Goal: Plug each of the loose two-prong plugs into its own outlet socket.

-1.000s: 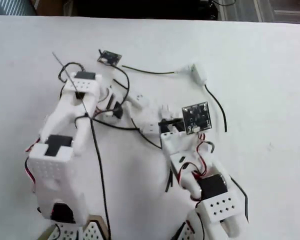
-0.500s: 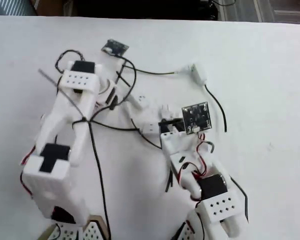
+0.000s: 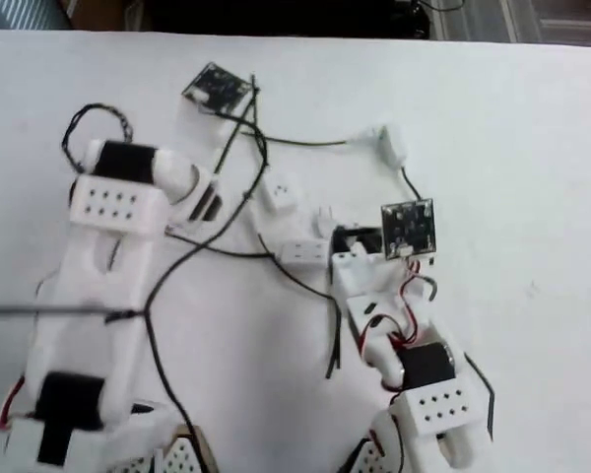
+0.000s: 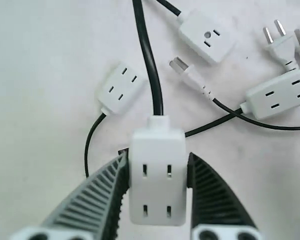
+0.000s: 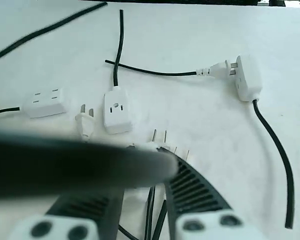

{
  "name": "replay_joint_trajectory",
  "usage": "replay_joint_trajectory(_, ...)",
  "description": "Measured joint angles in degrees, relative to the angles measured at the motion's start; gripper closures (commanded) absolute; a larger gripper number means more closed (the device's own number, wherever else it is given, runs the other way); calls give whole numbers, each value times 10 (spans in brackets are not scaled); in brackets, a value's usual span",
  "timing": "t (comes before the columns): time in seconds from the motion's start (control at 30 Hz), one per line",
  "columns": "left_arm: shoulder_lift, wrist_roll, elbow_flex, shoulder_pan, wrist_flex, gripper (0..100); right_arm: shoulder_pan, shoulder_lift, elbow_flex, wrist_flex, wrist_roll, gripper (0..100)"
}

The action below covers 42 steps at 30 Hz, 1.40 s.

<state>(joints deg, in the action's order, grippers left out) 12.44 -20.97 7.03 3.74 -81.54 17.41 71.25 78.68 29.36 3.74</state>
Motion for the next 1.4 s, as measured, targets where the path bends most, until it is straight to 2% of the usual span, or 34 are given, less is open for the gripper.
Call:
replay_joint_trajectory(0.17, 117, -5, 62, 4, 3, 977, -21, 0, 0, -3, 4, 981)
replay_joint_trajectory(0.27, 140, -6, 120, 22, 26, 976, -41, 0, 0, -18, 4, 981)
replay_joint_trajectory(0.5, 144, -16, 318, 87, 162, 974, -48, 0, 0, -19, 4, 981)
replay_joint_trajectory(0.67, 144, -107, 436, 126, 260, 967, -48, 0, 0, -19, 4, 981)
replay_joint_trajectory(0.73, 144, -135, 460, 127, 285, 912, -48, 0, 0, -19, 4, 981)
replay_joint_trajectory(0.83, 145, -144, 470, 127, 298, 707, -48, 0, 0, -19, 4, 981)
replay_joint_trajectory(0.9, 146, -135, 474, 122, 300, 611, -48, 0, 0, -19, 4, 981)
replay_joint_trajectory(1.03, 151, -84, 464, 92, 286, 631, -48, 0, 0, -19, 4, 981)
replay_joint_trajectory(1.17, 154, -76, 409, 54, 224, 631, -44, 0, 0, -19, 4, 981)
replay_joint_trajectory(1.4, 205, -76, 351, -51, 143, 631, 63, 0, -28, 70, -44, 981)
